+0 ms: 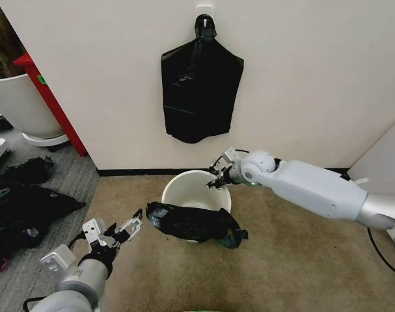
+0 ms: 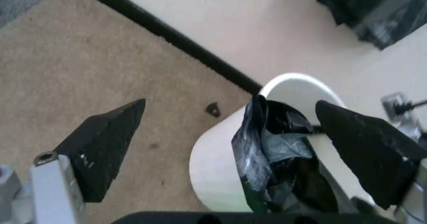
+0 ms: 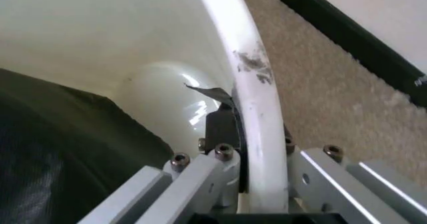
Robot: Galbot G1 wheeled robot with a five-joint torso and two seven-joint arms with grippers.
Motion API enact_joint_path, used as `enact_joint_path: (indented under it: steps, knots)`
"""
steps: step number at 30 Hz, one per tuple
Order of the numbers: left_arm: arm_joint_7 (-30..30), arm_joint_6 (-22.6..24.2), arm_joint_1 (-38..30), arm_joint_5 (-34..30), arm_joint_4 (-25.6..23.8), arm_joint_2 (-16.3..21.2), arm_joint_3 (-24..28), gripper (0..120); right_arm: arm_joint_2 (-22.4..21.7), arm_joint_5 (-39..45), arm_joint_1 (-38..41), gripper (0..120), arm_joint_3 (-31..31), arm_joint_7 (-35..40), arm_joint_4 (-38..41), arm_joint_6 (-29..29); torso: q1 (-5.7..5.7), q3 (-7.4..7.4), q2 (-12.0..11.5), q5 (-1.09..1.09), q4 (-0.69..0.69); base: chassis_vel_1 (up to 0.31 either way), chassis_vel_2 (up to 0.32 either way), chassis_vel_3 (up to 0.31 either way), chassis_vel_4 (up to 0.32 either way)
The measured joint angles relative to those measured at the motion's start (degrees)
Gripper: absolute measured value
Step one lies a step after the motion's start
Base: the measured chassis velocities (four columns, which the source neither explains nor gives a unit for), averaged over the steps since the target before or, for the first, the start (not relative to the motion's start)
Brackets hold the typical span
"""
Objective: Place the garbage bag over the trash bin.
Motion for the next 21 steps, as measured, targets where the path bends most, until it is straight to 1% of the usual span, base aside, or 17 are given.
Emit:
enact_joint_path:
  steps: [2,6,7,11,12,17,18,20,21]
  knots:
    - [0.7,-1.17,0.04,-0.59,0.0,0.02,-0.36,100,-1.07,1.66,-1.07,0,1.5,1.75,1.25,0.0,0.0,0.0,0.0,0.0,0.0,0.0,0.0,0.0,0.0]
    - [1.99,-2.71,0.29,-0.77,0.0,-0.09,-0.55,100,-1.84,5.76,-2.39,0,3.98,6.06,2.66,0.01,0.0,0.0,0.0,-0.01,0.0,0.0,0.0,0.0,0.0]
    - [1.99,-2.71,0.29,-0.77,0.0,-0.09,-0.55,100,-1.84,5.76,-2.39,0,3.98,6.06,2.66,0.01,0.0,0.0,0.0,-0.01,0.0,0.0,0.0,0.0,0.0]
    - [3.39,-4.35,0.35,-1.53,0.0,-0.01,-0.89,100,-2.74,10.51,-3.36,0,6.54,11.86,4.44,0.02,0.0,-0.01,0.0,-0.02,0.0,0.0,0.0,0.0,0.0]
    - [3.39,-4.35,0.35,-1.53,0.0,-0.01,-0.89,100,-2.74,10.51,-3.36,0,6.54,11.86,4.44,0.02,0.0,-0.01,0.0,-0.02,0.0,0.0,0.0,0.0,0.0]
    - [3.18,-3.78,0.37,-2.22,0.0,0.56,-2.26,100,-4.16,14.64,-5.79,0,10.36,18.39,6.62,0.04,0.0,-0.01,0.0,-0.01,0.0,0.0,0.0,0.0,0.0]
    - [3.18,-3.78,0.37,-2.22,0.0,0.56,-2.26,100,-4.16,14.64,-5.79,0,10.36,18.39,6.62,0.04,0.0,-0.01,0.0,-0.01,0.0,0.0,0.0,0.0,0.0]
    - [2.71,-3.1,0.34,-2.52,0.0,0.92,-2.87,100,-5.02,17.55,-7.18,0,12.9,21.75,8.14,0.06,0.0,0.0,0.0,-0.01,-0.01,0.0,0.0,0.0,0.0]
    - [2.51,-2.67,0.27,-2.88,0.0,1.2,-3.42,100,-5.45,20.28,-8.14,0,14.88,24.54,9.41,0.07,0.0,-0.01,0.0,-0.01,-0.01,0.0,0.0,0.0,0.0]
